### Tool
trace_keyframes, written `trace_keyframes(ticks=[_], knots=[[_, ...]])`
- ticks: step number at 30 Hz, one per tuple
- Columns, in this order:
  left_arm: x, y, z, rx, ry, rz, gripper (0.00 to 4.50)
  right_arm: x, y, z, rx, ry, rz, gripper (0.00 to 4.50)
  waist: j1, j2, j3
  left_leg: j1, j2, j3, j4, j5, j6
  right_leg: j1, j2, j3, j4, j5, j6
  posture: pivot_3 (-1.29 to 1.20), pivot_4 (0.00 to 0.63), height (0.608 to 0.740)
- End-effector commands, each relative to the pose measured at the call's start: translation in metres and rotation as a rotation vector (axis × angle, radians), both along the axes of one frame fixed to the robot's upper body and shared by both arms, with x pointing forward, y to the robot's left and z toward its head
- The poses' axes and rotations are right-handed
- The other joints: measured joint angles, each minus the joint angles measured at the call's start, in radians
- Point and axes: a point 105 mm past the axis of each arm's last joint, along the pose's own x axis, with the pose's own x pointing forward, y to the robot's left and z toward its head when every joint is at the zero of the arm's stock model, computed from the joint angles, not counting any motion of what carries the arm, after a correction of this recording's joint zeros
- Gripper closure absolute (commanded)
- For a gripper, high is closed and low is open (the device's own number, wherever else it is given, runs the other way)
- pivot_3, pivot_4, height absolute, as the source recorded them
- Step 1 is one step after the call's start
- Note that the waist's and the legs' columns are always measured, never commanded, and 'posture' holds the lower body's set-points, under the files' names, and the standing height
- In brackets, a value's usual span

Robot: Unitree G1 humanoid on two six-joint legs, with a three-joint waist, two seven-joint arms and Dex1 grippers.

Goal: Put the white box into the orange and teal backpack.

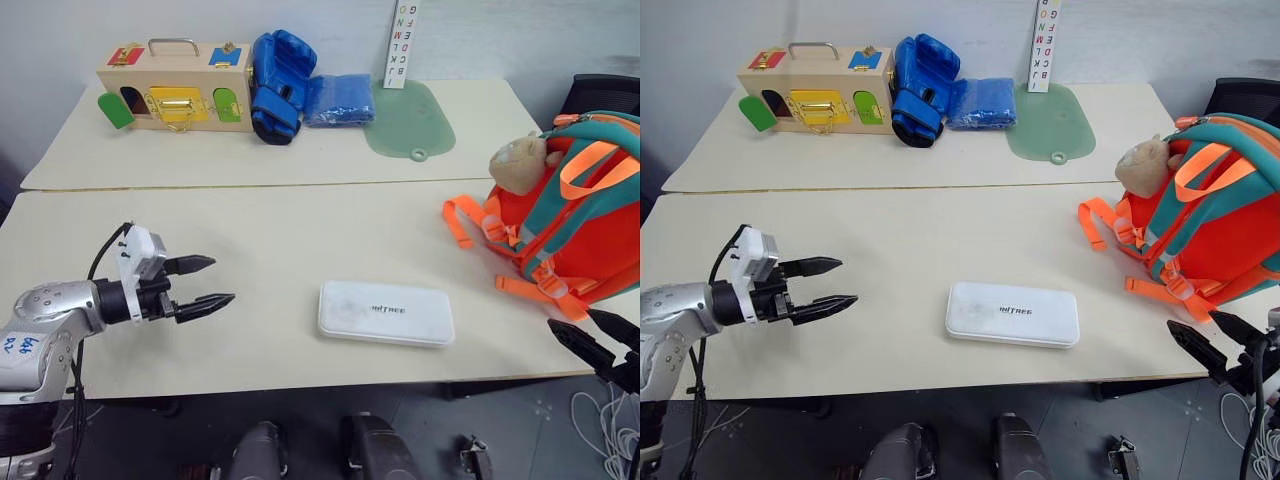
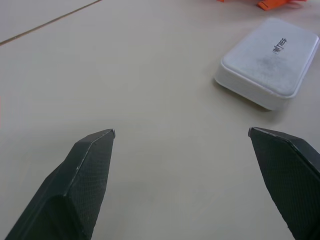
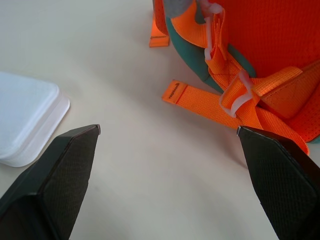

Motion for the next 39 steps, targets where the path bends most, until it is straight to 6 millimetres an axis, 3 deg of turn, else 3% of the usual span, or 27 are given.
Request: trace_keyframes(ticks=[1,10,15,18,28,30,31,39], knots=[[0.003,0.002,0.005,-0.007,-0.022,0.013,0.00,-0.002,-0.002,0.008,-0.032,-0.033,0.000,0.02,-0.001,0.000,0.000,0.000,0.000,0.000,0.000,0.000,0.000,0.000,0.000,0.000,0.000,0.000,0.000,0.00,0.150,0.740],[0.003,0.000,0.000,0.012,0.002,0.011,0.00,-0.001,-0.004,0.007,-0.067,-0.031,-0.018,0.02,0.000,0.000,0.000,0.000,0.000,0.000,0.000,0.000,0.000,0.000,0.000,0.000,0.000,0.000,0.000,0.00,0.150,0.740],[0.003,-0.012,0.003,-0.015,0.019,-0.032,0.00,0.004,0.003,0.015,-0.095,-0.043,0.037,0.02,0.001,0.000,0.000,0.000,0.000,0.000,0.001,0.000,0.000,0.000,0.000,0.000,0.000,0.000,0.000,0.00,0.150,0.740],[-0.003,-0.029,-0.001,-0.015,0.040,-0.123,0.61,0.004,0.018,0.018,-0.107,-0.028,0.147,0.90,0.001,0.000,0.000,0.000,0.000,0.000,0.001,0.000,0.000,0.000,0.000,0.000,0.000,0.000,0.000,0.00,0.150,0.740],[0.005,-0.086,-0.019,0.011,0.065,-0.338,3.74,0.021,0.056,0.002,-0.253,0.119,0.548,4.41,0.002,0.000,0.000,0.000,-0.001,0.000,0.003,0.002,-0.002,0.002,0.001,0.000,0.001,0.001,0.001,0.00,0.150,0.740],[0.006,-0.093,-0.024,0.019,0.077,-0.368,4.37,0.027,0.060,-0.002,-0.278,0.135,0.599,4.50,0.002,0.000,0.000,0.000,-0.001,0.000,0.004,0.002,-0.003,0.002,0.002,0.000,0.001,0.001,0.002,0.00,0.150,0.740],[0.007,-0.096,-0.027,0.025,0.082,-0.376,4.48,0.030,0.062,-0.004,-0.287,0.142,0.616,4.50,0.001,0.000,0.000,0.000,-0.001,0.000,0.004,0.002,-0.003,0.001,0.002,0.000,0.001,0.001,0.002,0.00,0.150,0.740],[0.015,-0.115,-0.051,0.122,0.106,-0.401,4.48,0.064,0.076,-0.026,-0.406,0.159,0.681,4.50,0.002,0.000,0.000,0.000,-0.001,0.000,0.006,0.004,-0.004,0.001,0.002,0.000,0.002,0.001,0.002,0.00,0.150,0.740]])
